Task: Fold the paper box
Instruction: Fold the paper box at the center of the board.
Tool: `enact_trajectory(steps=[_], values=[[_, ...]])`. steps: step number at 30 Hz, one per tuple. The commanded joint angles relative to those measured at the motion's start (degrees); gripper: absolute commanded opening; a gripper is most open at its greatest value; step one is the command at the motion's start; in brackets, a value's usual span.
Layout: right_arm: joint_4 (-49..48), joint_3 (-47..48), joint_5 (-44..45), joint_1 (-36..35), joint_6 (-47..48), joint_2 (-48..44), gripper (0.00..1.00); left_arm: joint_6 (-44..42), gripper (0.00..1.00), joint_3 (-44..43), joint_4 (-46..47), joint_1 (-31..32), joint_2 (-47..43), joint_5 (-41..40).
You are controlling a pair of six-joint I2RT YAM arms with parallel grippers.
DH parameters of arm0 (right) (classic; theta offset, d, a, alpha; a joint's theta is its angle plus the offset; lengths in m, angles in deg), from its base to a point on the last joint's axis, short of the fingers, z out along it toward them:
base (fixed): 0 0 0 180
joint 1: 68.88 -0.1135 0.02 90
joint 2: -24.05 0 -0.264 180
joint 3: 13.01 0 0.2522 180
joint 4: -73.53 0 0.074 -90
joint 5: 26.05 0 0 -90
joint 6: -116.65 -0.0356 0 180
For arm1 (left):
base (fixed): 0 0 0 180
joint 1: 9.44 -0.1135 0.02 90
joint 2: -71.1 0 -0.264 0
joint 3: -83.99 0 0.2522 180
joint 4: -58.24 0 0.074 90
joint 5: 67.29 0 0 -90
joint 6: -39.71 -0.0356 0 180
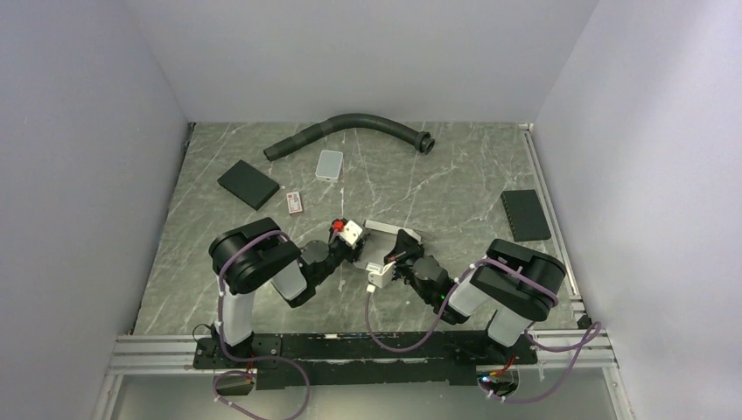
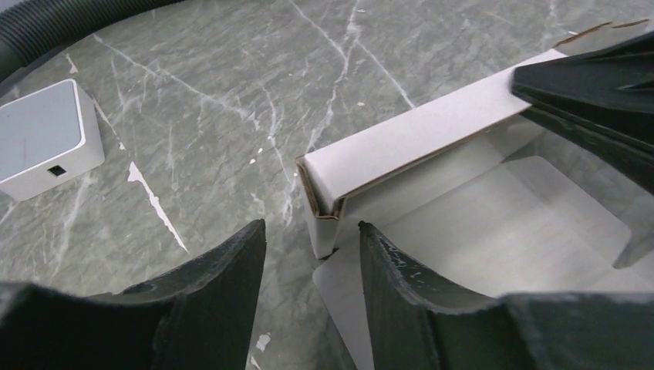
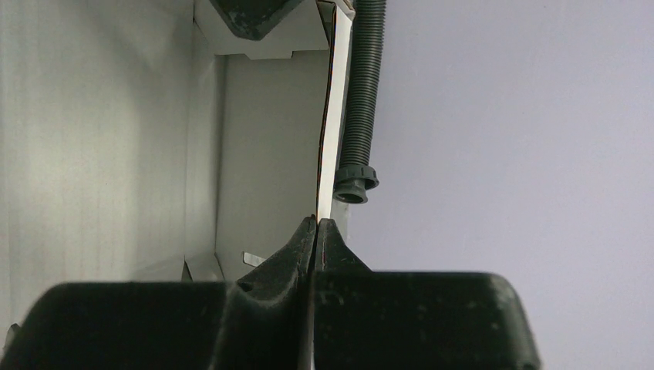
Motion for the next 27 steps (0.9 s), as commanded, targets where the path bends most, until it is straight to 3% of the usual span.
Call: enact_trajectory(steps=[1,5,12,21,27], values=[[2.6,0.4,-2.6,-0.3,-2.3,-0.2,0.0,0.6,0.51,-2.0,3.0,-1.9,1.6,0.9],[2.5,0.4,-2.8,-0.3,-2.3,-0.2,0.0,1.5,0.47,-3.3,3.0,-2.5,2.8,1.8],[3.0,0.5,-3.1,-0.5,-3.1,-0.6,0.0,4.7,0.32,-6.7,3.1,-2.5,5.4,1.4],[3.4,1.1,-3.0,-3.5,-4.2,-0.2,0.0,4.3,0.07,-9.9,3.1,-0.2,6.8,-8.1],[4.2,1.8,-2.7,-4.9,-5.6,0.1,0.0,3.3,0.0,-12.0,3.1,2.3,8.1,-14.0]])
